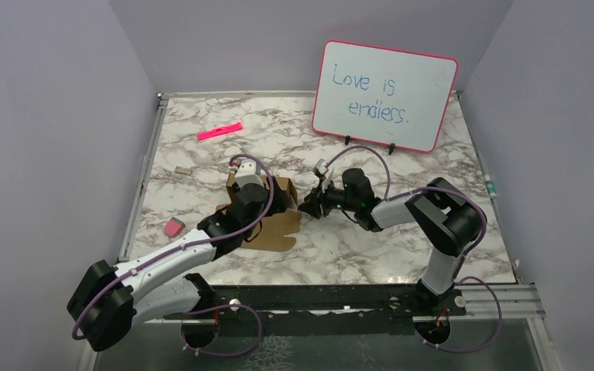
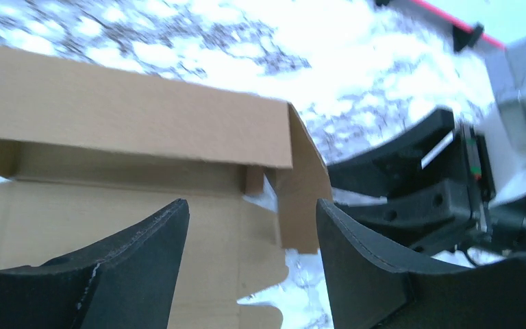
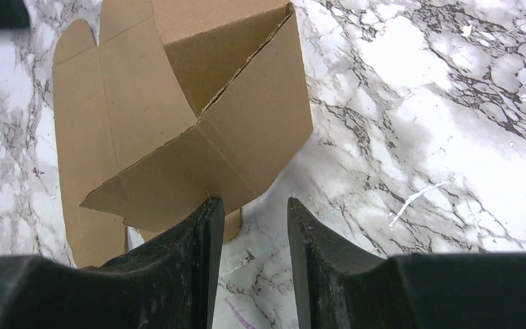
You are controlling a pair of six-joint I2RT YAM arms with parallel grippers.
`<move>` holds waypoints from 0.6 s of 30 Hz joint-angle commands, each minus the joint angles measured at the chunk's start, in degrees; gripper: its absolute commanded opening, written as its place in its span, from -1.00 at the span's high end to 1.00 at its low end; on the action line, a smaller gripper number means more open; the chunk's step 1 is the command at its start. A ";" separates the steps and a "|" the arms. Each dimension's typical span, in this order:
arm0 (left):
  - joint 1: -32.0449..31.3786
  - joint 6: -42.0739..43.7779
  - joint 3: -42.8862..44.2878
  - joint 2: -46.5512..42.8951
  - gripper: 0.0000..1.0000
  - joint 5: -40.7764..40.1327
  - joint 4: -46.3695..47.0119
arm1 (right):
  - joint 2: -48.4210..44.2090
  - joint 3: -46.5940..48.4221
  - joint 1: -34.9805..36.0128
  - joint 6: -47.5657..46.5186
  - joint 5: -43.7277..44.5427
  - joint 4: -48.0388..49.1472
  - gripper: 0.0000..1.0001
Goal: Fold the paper box
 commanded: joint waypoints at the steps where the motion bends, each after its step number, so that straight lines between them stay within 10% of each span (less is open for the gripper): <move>1: 5.26 1.02 4.21 -3.66 -0.39 -5.88 -7.08 | 1.06 1.58 -0.08 -1.26 -1.55 -0.16 0.11; 11: 22.71 5.34 4.97 -5.36 -0.50 -6.72 -5.12 | 0.96 2.61 -0.13 -1.90 -1.73 -1.81 0.09; 18: 34.78 5.56 2.09 0.04 -0.54 6.69 3.46 | 1.50 3.71 -0.10 -2.80 -1.96 -2.36 0.05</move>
